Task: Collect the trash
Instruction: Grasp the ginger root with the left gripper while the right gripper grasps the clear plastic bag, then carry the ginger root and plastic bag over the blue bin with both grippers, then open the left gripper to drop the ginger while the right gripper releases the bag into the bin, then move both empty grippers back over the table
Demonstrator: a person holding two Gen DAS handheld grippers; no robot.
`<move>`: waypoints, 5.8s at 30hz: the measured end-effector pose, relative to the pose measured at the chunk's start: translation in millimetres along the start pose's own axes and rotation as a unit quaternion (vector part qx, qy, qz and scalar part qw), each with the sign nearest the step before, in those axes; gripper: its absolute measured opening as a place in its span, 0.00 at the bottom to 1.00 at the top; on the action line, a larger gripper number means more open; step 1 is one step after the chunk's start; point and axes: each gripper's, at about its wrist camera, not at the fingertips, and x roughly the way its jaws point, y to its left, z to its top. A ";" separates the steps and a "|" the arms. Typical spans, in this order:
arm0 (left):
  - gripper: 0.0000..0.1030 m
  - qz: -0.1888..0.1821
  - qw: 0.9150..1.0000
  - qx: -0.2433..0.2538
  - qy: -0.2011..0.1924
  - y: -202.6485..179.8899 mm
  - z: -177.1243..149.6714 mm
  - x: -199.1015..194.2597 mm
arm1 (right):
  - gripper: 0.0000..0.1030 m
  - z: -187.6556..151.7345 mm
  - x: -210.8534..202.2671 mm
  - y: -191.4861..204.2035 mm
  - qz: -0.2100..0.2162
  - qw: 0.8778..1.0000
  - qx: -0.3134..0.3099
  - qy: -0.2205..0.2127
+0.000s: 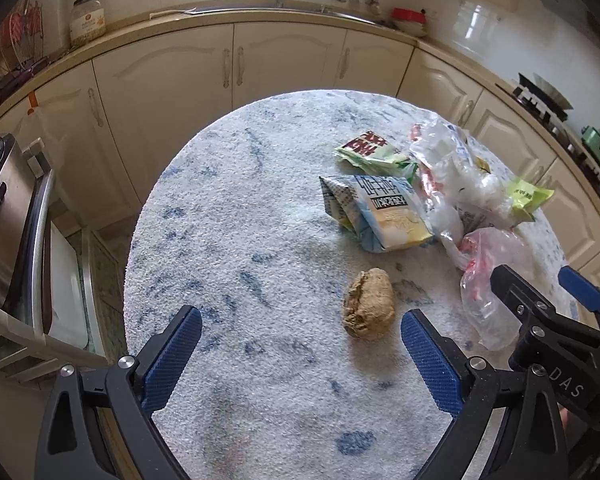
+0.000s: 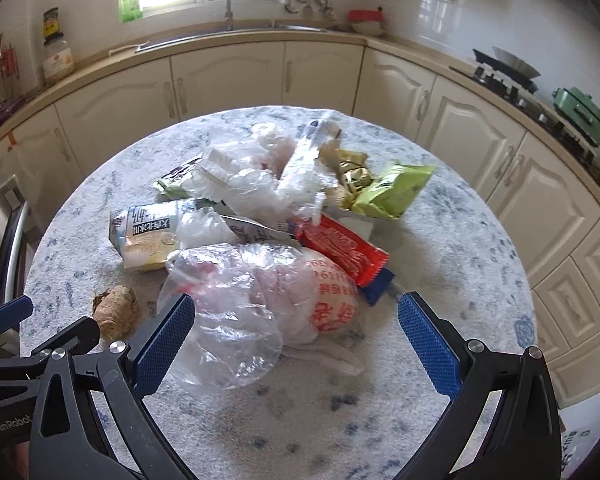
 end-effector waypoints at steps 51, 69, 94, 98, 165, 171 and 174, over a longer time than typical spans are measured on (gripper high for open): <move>0.27 -0.047 0.982 0.173 -0.065 -131.4 -51.7 -41.5 | 0.71 -88.6 -70.6 -150.4 -0.031 0.978 0.204 -0.016; 0.27 -0.199 0.905 0.375 -0.005 -305.5 -117.2 -33.2 | 0.71 -200.6 -139.5 -289.5 -0.194 0.909 0.369 -0.012; 0.69 -0.252 0.830 0.459 0.190 -519.0 -138.7 97.9 | 0.71 -336.0 -150.9 -377.1 -0.273 0.815 0.504 0.083; 0.71 -0.228 0.844 0.453 0.172 -516.4 -121.9 108.6 | 0.71 -336.5 -143.9 -377.9 -0.272 0.816 0.502 0.091; 0.73 -0.208 0.937 0.278 -0.048 -151.2 -69.8 -85.9 | 1.00 -175.5 -186.9 -194.4 -0.194 0.935 0.289 -0.063; 0.76 -0.176 0.955 0.227 -0.070 -96.3 -69.1 -102.8 | 1.00 -150.4 -171.8 -156.1 -0.151 0.957 0.240 -0.067; 0.76 -0.161 0.963 0.204 -0.078 -77.0 -67.4 -108.1 | 1.00 -135.1 -161.9 -136.4 -0.135 0.965 0.213 -0.067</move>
